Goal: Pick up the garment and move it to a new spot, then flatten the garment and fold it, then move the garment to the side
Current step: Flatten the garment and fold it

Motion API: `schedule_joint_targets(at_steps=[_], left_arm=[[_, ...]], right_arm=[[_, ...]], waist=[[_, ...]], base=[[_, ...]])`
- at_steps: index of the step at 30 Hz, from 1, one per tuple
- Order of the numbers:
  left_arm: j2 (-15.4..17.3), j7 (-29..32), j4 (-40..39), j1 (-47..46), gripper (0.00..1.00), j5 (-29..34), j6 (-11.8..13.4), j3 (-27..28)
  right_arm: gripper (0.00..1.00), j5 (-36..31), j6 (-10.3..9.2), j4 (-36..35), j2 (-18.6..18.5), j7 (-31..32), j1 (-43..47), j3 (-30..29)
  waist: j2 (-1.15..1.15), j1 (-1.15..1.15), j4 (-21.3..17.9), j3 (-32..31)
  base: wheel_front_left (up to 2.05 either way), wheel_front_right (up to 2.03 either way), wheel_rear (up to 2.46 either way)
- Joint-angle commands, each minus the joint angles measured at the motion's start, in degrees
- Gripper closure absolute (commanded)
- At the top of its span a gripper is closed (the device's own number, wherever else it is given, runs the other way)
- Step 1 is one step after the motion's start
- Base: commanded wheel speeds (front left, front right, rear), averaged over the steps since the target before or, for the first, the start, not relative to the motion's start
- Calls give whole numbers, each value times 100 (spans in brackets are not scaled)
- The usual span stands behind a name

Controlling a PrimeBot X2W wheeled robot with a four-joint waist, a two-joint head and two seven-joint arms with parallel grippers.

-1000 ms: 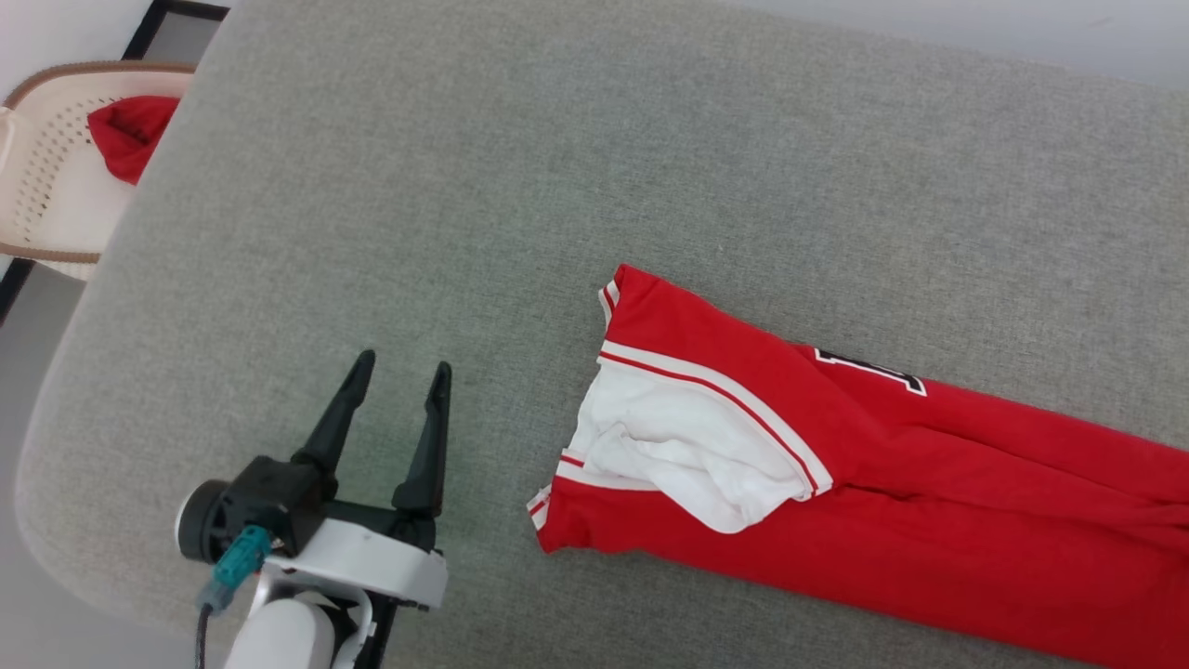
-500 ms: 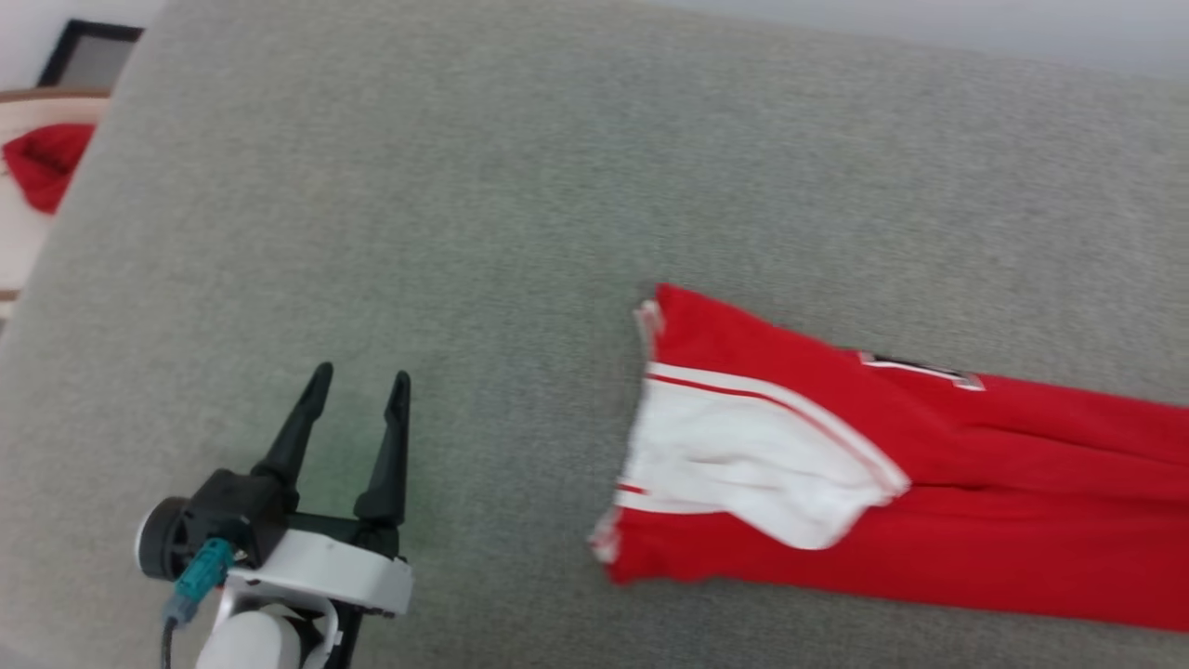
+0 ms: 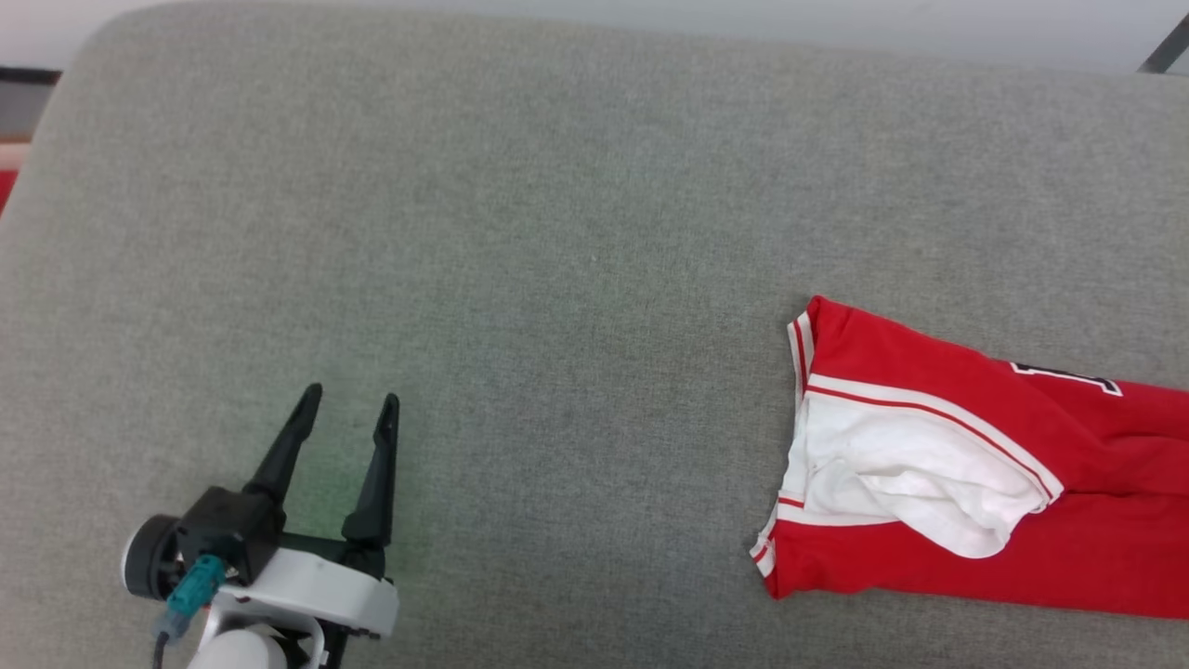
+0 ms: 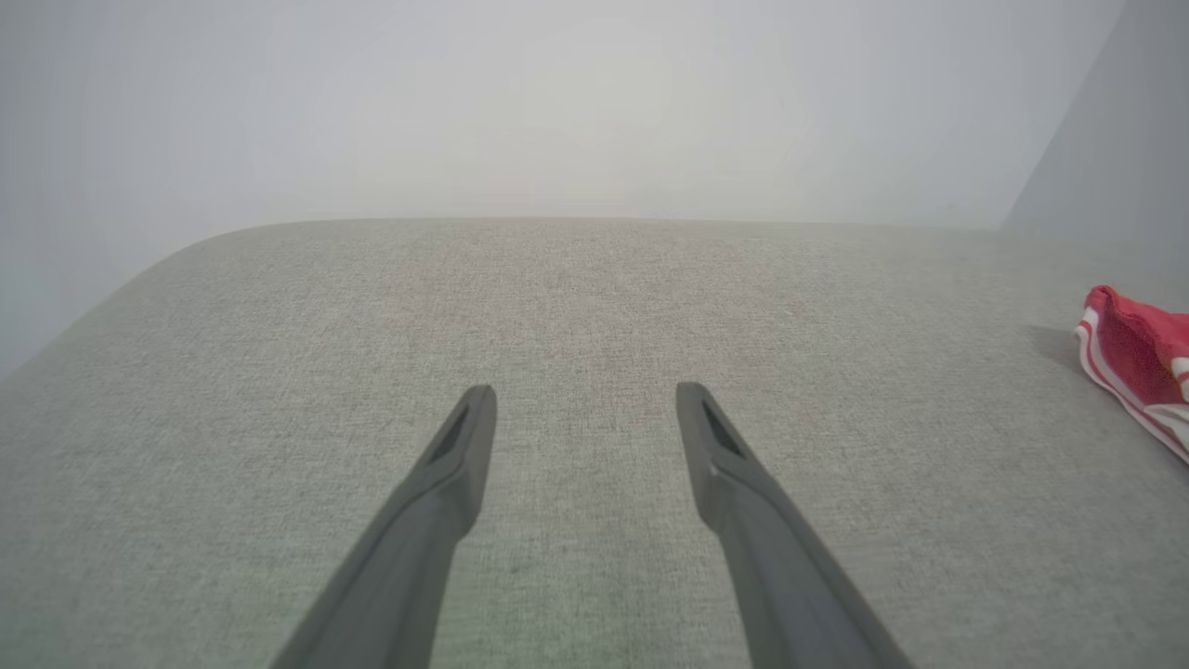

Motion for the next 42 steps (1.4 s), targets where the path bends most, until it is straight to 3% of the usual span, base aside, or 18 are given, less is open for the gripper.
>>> schedule_joint_targets(at_steps=[1,12,18,29,37,38,39,40,41,42], left_arm=[[-16,3,11,59,0,-1,-9,-11],[-260,3,116,191,0,-103,-10,-27],[-426,3,166,132,0,-152,-11,-114],[-576,3,250,-52,0,-219,-11,-290],[-624,3,338,-157,0,-261,-11,-352],[-620,3,350,-165,0,-268,-11,-351],[-607,3,363,-169,0,-275,-11,-342],[-594,3,372,-173,0,-280,-11,-332],[-578,3,381,-172,0,-291,-11,-316],[-559,3,388,-167,0,-300,-11,-310]], right_arm=[[100,80,-6,-159,1,-2,26,187],[100,682,-5,-2669,321,663,249,1833],[100,628,-5,-3444,626,1041,-233,2793],[100,258,-5,-2812,827,1134,-1091,3959],[100,253,-5,-1949,727,820,-1134,4442],[95,286,-5,-1877,743,755,-1140,4483],[69,303,-5,-1827,750,692,-1162,4526],[30,379,-5,-1809,760,649,-1170,4583],[0,448,-5,-1817,770,601,-1184,4641],[0,529,-5,-1846,779,532,-1207,4659]], waist=[[0,0,-43,-90],[0,0,238,-294],[0,0,595,-312],[0,0,1152,-198],[0,0,1202,-176],[0,0,1180,-193],[0,0,1152,-211],[0,0,1124,-233],[0,0,1091,-263],[0,0,1054,-294]], base=[[0,0,0],[0,0,0],[0,0,0],[0,0,0],[0,0,0],[0,0,0],[0,0,0],[0,0,0],[0,0,0],[0,0,0]])
